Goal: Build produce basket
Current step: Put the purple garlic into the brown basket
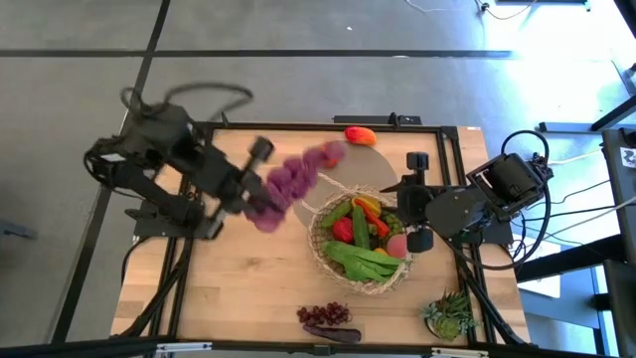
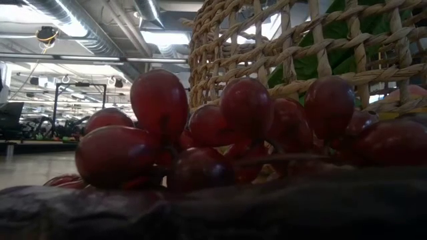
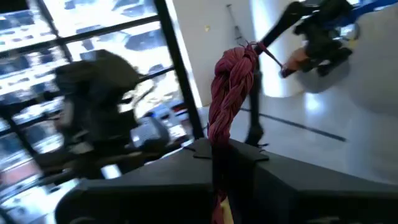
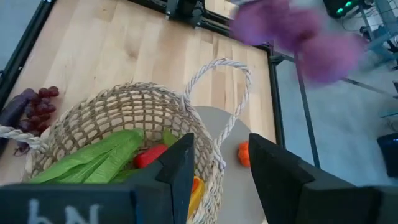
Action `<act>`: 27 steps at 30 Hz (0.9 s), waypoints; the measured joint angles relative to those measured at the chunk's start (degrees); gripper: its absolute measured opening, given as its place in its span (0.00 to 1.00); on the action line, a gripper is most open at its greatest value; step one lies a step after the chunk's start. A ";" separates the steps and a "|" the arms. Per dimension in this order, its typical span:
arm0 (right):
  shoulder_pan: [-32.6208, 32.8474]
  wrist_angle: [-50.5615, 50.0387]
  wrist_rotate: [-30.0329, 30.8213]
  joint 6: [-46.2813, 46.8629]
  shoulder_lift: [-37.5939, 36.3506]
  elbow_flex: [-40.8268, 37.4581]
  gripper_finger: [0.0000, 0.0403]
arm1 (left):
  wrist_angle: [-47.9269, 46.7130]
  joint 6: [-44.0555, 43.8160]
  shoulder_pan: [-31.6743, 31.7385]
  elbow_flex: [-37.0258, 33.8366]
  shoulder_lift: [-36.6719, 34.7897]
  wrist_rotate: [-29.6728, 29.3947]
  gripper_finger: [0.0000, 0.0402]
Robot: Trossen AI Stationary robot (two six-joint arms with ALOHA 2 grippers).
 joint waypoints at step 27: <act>0.00 0.00 -0.23 -1.29 0.00 0.00 0.36 | -1.10 -4.89 3.04 -0.04 21.59 11.68 0.00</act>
